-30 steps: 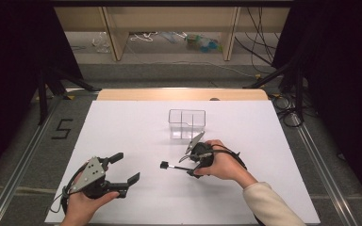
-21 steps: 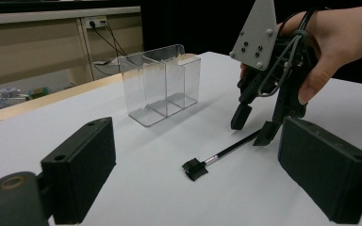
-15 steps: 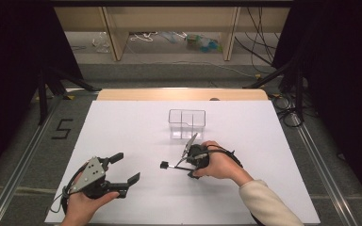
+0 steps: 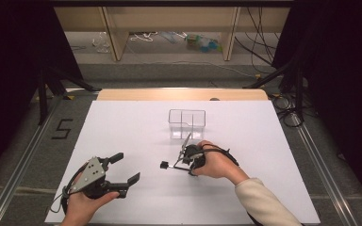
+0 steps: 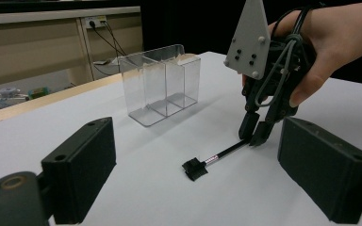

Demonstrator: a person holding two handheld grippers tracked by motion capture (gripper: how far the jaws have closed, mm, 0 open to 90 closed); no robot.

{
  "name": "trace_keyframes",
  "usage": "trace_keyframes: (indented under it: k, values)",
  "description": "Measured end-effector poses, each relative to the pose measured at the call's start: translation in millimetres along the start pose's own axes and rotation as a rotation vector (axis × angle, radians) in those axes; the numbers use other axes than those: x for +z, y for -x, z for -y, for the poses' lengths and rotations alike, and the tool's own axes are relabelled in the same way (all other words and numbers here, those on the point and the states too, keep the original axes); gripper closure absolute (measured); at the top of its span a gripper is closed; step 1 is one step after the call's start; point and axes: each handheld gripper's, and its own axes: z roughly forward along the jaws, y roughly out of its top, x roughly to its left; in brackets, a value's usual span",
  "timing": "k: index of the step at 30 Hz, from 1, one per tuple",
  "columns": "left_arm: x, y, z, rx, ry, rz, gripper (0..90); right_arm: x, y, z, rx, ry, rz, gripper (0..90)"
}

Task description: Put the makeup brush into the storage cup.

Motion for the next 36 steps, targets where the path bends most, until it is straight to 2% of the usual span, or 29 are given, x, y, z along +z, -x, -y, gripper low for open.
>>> trace_keyframes:
  k: [5, 6, 7, 10, 11, 16, 17, 19, 20, 32, 36]
  values:
    - [0.0, 0.1, 0.0, -0.001, 0.001, 0.0, 11.9, 0.7, -2.2, -6.7, -0.004, -0.055, -0.006, 83.4]
    - [-0.1, 0.0, 0.0, 0.0, 0.001, 0.0, 11.9, 1.8, -0.7, -7.2, -0.03, -0.051, 0.0, 84.4]
    - [-0.2, -0.1, 0.0, 0.0, 0.001, -0.001, 11.9, 0.9, -2.9, -8.8, -0.001, -0.068, -0.013, 85.2]
    - [-0.1, -0.2, 0.1, 0.0, 0.0, 0.0, 11.9, 1.1, -2.6, -9.6, 0.018, -0.077, -0.015, 85.6]
    - [-0.1, -0.2, 0.1, 0.0, 0.0, 0.001, 12.0, 2.0, 0.6, -8.8, -0.018, -0.066, -0.011, 85.6]
    - [-0.1, -0.1, 0.1, 0.0, -0.001, 0.0, 12.0, 2.0, 1.6, -7.2, 0.014, -0.057, -0.022, 85.7]
    - [-0.1, -0.1, 0.1, 0.001, -0.001, 0.0, 12.1, 1.1, -0.3, -7.5, 0.038, -0.06, -0.028, 85.7]
    - [-0.1, -0.1, 0.1, 0.0, -0.002, 0.0, 12.2, 0.8, -0.4, -7.3, 0.05, -0.053, -0.028, 85.8]
    - [-0.1, -0.2, 0.2, 0.0, -0.003, -0.001, 12.2, 0.5, 0.8, -6.4, 0.042, -0.05, -0.032, 85.8]
    - [0.1, -0.6, 0.5, -0.002, -0.006, -0.002, 12.7, -6.1, 2.5, -0.6, 0.081, 0.02, -0.043, 85.8]
    - [0.1, -0.7, 0.6, -0.003, -0.009, -0.004, 12.9, -11.6, 2.7, 2.8, 0.076, 0.073, -0.043, 85.8]
